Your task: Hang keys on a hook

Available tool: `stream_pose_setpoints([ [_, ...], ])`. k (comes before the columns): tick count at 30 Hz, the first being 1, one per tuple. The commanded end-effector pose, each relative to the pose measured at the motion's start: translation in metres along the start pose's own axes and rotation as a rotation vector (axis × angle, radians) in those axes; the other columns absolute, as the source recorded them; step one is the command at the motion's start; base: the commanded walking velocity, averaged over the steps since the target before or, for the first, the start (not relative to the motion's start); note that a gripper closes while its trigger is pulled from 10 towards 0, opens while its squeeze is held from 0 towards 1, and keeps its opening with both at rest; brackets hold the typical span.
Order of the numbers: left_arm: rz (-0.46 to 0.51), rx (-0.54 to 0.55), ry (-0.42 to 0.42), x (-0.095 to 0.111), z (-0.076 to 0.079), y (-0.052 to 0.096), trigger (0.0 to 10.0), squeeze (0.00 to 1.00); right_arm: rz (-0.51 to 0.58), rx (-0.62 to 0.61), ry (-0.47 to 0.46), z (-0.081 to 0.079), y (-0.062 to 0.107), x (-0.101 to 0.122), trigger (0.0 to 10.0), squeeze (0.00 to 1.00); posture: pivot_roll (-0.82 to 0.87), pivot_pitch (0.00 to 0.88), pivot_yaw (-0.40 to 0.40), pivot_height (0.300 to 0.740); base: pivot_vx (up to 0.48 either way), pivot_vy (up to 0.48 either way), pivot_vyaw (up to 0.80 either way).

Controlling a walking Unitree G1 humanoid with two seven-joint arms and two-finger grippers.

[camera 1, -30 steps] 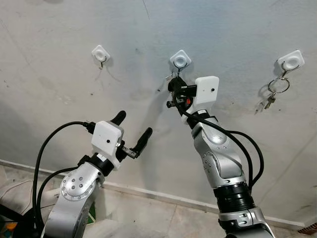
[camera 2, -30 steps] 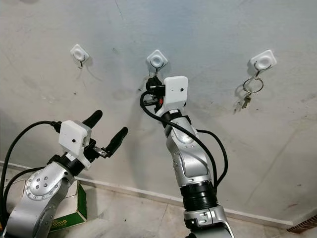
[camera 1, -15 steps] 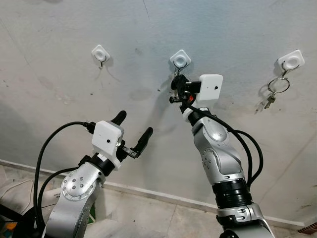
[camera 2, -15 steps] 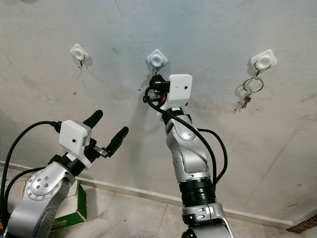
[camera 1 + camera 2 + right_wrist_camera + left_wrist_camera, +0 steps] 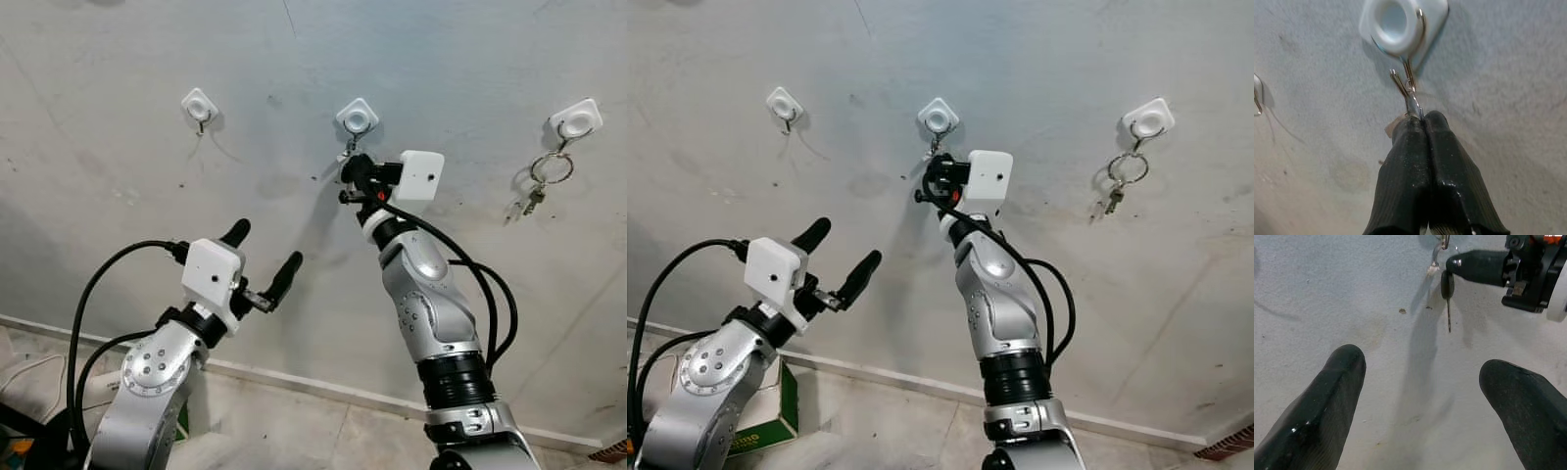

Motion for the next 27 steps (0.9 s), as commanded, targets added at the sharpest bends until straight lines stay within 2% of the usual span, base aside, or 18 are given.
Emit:
stream_pose_setpoints([
  [1, -0.016, 0.013, -0.001, -0.003, -0.004, 0.001, 10.0, 0.0, -0.028, -0.006, -0.031, -0.003, -0.003, -0.006, 10.0, 0.0, 0.13, 0.0, 0.074, 0.74, 0.0, 0.0, 0.0],
  [10, -0.016, 0.009, -0.002, -0.003, -0.003, 0.001, 10.0, 0.0, -0.1, -0.043, -0.103, 0.002, 0.0, -0.022, 10.0, 0.0, 0.13, 0.0, 0.076, 0.74, 0.0, 0.0, 0.0],
  [21, -0.018, 0.005, -0.004, -0.003, -0.002, 0.0, 10.0, 0.0, -0.111, -0.045, -0.097, 0.003, 0.0, -0.024, 10.0, 0.02, 0.13, 0.0, 0.076, 0.74, 0.0, 0.0, 0.0],
  [22, -0.017, 0.004, -0.004, -0.003, -0.002, 0.0, 10.0, 0.0, -0.108, -0.044, -0.095, 0.003, 0.0, -0.024, 10.0, 0.75, 0.13, 0.0, 0.076, 0.74, 0.0, 0.0, 0.0],
  [23, -0.017, 0.002, -0.005, -0.003, -0.002, 0.0, 10.0, 0.0, -0.105, -0.036, -0.098, 0.002, 0.0, -0.023, 10.0, 1.0, 0.13, 0.0, 0.076, 0.74, 0.0, 0.0, 0.0],
  [27, -0.016, -0.002, -0.009, -0.003, -0.001, 0.001, 10.0, 0.0, -0.103, -0.035, -0.089, 0.002, 0.0, -0.023, 10.0, 1.0, 0.13, 0.0, 0.076, 0.74, 0.0, 0.0, 0.0],
])
Point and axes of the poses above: a point about 5 cm out from each wrist's last joint towards the gripper, its own y axis pointing back from the gripper into the wrist, its own x axis along the axis of the wrist's last joint, z = x × y, the point moved 4 cm from there along -y, pointing out of the wrist towards the gripper, and after that the axes turned 8 degrees about -y, right-handed, at the moved point
